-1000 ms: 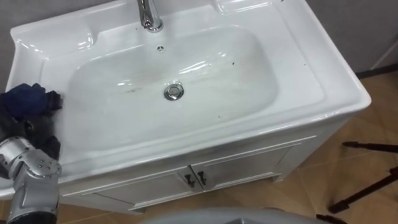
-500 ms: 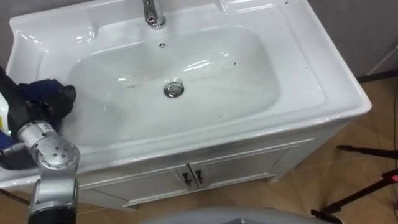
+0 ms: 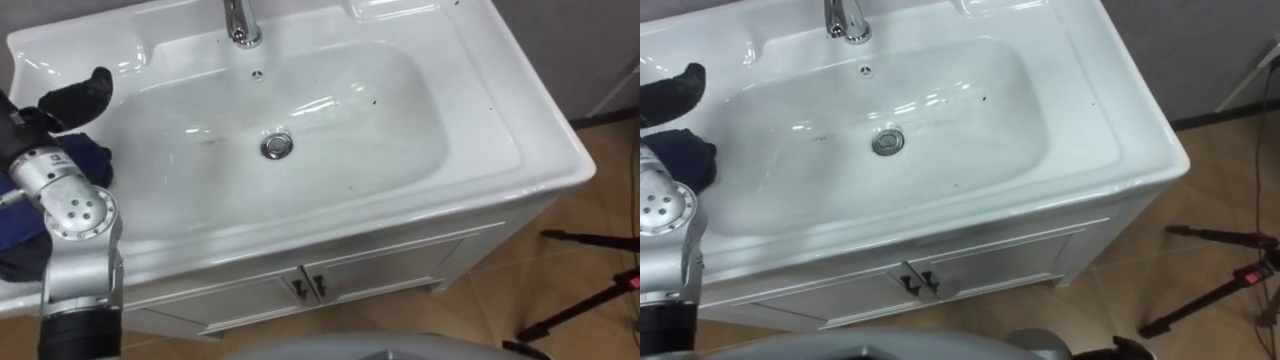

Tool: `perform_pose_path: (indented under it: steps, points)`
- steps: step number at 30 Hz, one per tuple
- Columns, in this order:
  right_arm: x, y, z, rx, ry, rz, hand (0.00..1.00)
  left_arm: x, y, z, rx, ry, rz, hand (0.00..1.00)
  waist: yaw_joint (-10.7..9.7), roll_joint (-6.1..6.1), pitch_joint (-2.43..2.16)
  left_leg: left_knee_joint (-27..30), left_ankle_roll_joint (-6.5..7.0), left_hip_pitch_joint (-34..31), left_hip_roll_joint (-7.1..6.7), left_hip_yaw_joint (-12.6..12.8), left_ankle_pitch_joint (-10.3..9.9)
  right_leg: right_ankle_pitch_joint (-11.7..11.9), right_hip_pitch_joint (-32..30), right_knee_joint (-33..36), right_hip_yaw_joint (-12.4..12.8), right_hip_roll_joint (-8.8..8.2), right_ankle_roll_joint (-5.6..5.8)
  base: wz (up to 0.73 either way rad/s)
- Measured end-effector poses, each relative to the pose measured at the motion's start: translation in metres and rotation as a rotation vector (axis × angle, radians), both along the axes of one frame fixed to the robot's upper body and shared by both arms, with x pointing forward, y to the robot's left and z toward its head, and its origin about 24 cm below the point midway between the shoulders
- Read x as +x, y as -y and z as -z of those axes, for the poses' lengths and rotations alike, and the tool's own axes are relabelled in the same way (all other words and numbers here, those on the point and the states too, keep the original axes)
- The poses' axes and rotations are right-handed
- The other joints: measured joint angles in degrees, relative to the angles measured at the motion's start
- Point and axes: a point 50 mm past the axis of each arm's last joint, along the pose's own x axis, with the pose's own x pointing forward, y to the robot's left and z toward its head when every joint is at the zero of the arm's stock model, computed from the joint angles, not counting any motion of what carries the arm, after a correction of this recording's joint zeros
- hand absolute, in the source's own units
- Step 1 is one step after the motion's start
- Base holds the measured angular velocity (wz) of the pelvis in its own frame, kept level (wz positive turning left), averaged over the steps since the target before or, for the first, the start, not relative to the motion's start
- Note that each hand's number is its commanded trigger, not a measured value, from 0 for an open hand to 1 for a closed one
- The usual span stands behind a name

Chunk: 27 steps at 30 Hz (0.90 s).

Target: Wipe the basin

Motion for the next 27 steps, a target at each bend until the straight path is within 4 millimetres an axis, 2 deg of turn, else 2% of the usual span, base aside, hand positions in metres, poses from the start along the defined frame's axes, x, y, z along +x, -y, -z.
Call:
perform_pose_path:
  steps: [3,7,12,15,19,20,22,24,27]
  points:
    - [0.000,0.000,0.000,-0.002,0.001,-0.003,0.00,0.001,-0.005,-0.006,0.006,0.028,-0.033,0.00,0.0,0.06,0.08,0.0,0.00,-0.1,0.00,0.0,0.0,0.0,-0.2,0.0,0.0,-0.04,-0.01,0.00]
    - [-0.002,0.001,0.000,-0.010,-0.001,-0.007,0.00,-0.007,-0.024,-0.017,0.047,0.081,-0.142,0.00,0.3,0.12,0.04,0.0,0.00,-0.2,-0.02,0.0,0.0,-0.1,-0.3,-0.1,0.3,-0.05,0.04,0.01]
    - [-0.010,0.002,-0.001,-0.036,-0.003,0.006,0.00,-0.027,-0.053,-0.031,0.075,0.180,-0.346,0.00,2.8,0.50,-0.24,0.0,0.00,-0.1,-0.03,-0.1,0.0,0.0,-0.5,0.2,0.3,-0.02,-0.03,-0.05]
    - [-0.011,0.005,-0.002,-0.045,0.004,0.004,0.00,-0.045,-0.068,-0.034,0.056,0.246,-0.481,0.00,5.0,0.73,-0.32,-0.1,0.00,-0.2,-0.09,-0.2,0.0,0.0,-0.9,0.1,0.7,0.02,-0.01,-0.06]
    - [-0.018,0.005,-0.002,-0.054,-0.010,0.006,0.00,-0.076,-0.089,-0.029,-0.012,0.292,-0.663,0.00,7.3,0.70,-0.44,-0.1,0.00,-0.1,-0.16,-0.5,0.0,-0.1,-0.8,0.4,0.2,-0.21,0.03,0.04]
    - [-0.020,0.005,-0.002,-0.056,-0.015,0.008,0.00,-0.083,-0.096,-0.025,-0.037,0.296,-0.709,0.00,8.5,0.83,-0.38,-0.2,0.00,-0.1,-0.15,-0.4,0.0,-0.2,-0.9,0.6,0.2,-0.25,0.02,0.03]
    - [-0.022,0.007,-0.002,-0.059,-0.021,0.006,0.00,-0.095,-0.105,-0.016,-0.070,0.276,-0.778,0.00,9.6,0.81,-0.39,-0.2,0.00,-0.1,-0.26,-0.4,0.0,-0.4,-1.1,1.1,0.2,-0.38,0.08,0.06]
    - [-0.022,0.007,-0.002,-0.060,-0.026,-0.010,0.00,-0.110,-0.115,-0.005,-0.112,0.247,-0.852,0.00,9.8,0.82,-0.42,-0.1,0.00,-0.4,-0.41,-0.7,0.0,-0.8,-1.5,1.8,-0.1,-0.68,0.17,0.15]
    - [-0.023,0.007,-0.003,-0.063,-0.032,-0.031,0.00,-0.128,-0.123,0.008,-0.186,0.225,-0.944,0.00,10.9,0.62,-0.75,0.2,0.01,-1.2,-0.79,-2.0,0.0,-1.0,-1.8,2.3,-1.6,-1.25,0.23,0.20]
